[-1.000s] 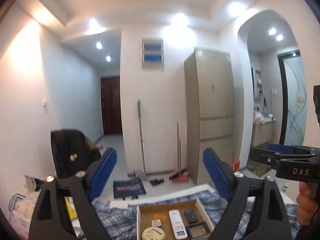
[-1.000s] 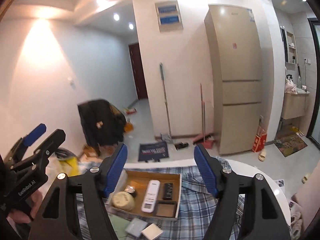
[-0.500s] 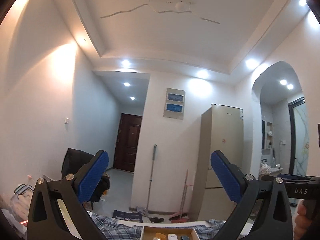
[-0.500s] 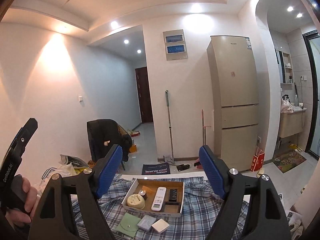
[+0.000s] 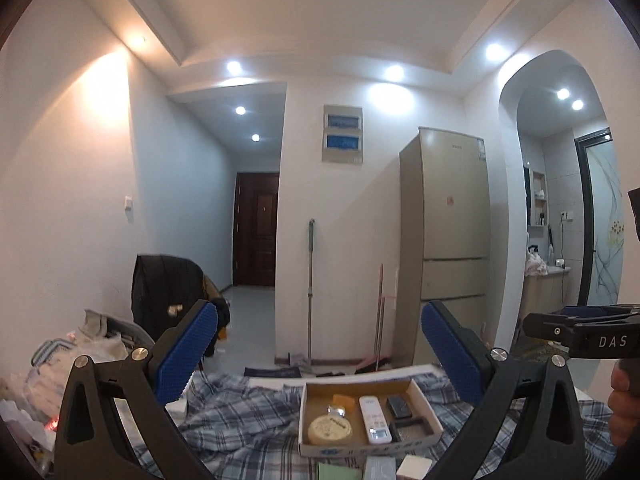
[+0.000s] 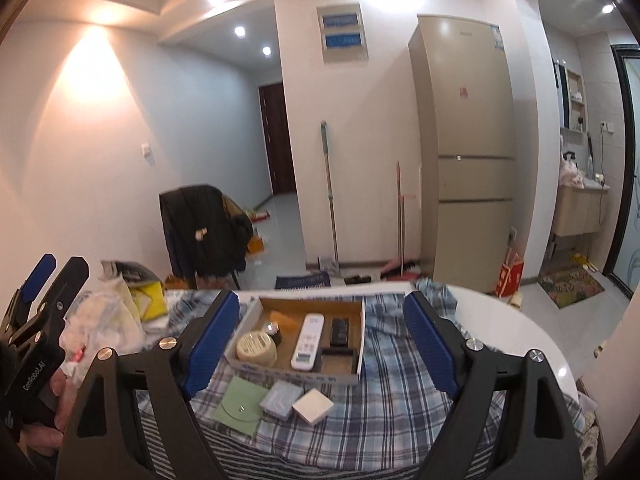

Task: Organize rigid objects
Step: 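Move the right gripper over the white square tile and close on it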

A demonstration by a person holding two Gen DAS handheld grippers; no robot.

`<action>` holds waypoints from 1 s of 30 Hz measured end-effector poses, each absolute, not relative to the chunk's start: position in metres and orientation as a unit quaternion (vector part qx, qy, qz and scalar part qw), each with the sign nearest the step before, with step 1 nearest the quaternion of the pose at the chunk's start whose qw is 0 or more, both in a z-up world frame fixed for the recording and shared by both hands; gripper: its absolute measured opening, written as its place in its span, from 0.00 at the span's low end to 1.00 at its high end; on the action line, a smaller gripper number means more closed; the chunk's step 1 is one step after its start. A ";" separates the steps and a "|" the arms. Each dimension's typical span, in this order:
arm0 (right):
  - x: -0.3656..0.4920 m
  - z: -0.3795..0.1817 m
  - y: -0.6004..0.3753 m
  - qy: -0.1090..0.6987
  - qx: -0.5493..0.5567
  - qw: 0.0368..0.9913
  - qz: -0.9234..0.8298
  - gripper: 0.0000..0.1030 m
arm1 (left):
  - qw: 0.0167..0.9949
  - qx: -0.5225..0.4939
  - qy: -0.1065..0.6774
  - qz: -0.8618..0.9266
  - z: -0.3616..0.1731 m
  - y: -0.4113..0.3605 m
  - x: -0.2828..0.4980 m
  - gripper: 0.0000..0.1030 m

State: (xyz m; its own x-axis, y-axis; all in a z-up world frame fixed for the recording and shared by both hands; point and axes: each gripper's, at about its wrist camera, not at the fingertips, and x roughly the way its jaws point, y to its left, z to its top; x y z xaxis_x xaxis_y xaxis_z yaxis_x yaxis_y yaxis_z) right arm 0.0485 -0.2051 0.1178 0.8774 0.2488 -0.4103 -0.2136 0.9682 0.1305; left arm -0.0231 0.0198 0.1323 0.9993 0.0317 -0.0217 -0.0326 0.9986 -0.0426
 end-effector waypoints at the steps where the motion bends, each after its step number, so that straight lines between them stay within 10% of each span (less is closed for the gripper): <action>1: 0.051 0.112 -0.204 0.223 0.039 0.967 0.119 0.81 | 0.999 -0.023 0.014 0.021 0.128 0.021 -0.020 1.00; 11: 0.102 0.043 -0.187 0.317 0.011 0.944 0.088 0.81 | 0.997 -0.010 0.074 0.037 0.075 0.026 0.027 1.00; 19: 0.174 -0.077 -0.187 0.540 0.110 0.830 0.085 0.71 | 0.985 -0.013 0.167 0.052 -0.016 0.033 0.083 0.98; 30: 0.187 -0.092 -0.155 0.561 0.088 0.821 0.051 0.65 | 0.983 -0.031 0.168 0.066 -0.011 0.040 0.081 0.98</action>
State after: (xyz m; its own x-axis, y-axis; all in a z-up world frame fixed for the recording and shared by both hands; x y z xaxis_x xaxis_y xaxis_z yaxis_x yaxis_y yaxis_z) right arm 0.1874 -0.1545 -0.0919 0.3644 0.1825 -0.9132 0.0147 0.9794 0.2016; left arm 0.0811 0.0401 -0.0114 0.9346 0.1186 -0.3353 -0.1397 0.9894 -0.0394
